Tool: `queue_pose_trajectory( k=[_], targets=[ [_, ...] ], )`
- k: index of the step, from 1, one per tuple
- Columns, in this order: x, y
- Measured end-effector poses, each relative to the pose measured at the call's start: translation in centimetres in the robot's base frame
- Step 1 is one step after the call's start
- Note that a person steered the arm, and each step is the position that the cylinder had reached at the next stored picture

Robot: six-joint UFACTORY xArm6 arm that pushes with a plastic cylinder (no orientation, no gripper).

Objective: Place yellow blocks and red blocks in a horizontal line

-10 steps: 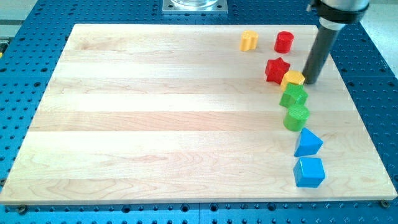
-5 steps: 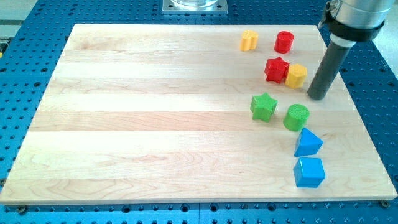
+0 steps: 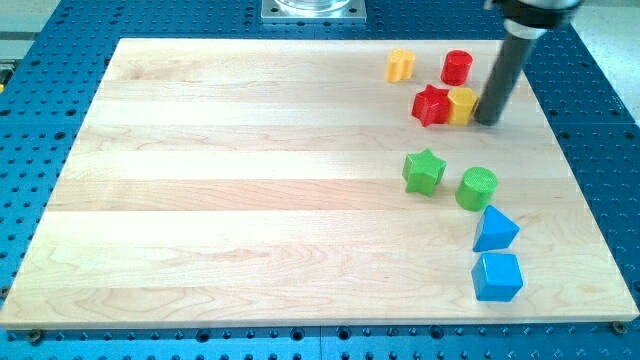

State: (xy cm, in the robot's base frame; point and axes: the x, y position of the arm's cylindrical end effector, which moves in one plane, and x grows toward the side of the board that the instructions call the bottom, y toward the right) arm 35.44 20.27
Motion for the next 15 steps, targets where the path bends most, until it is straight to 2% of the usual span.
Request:
queue_pose_trajectory(
  k=[1,2,3,4,5,6,7,9,10,11,13,14,15],
  targets=[
    [-0.7,-5.1],
    [-0.7,-13.6],
    [-0.7,-17.2],
    [-3.6,-20.3],
    [-3.7,-21.7],
    [-0.5,-22.6],
    [-1.1,-18.5],
    [-4.6,-16.5],
    [-2.2,-15.4],
    [-2.3,-12.2],
    [-6.9,-14.0],
    [-2.7,-16.4],
    [-0.1,-22.9]
  ],
)
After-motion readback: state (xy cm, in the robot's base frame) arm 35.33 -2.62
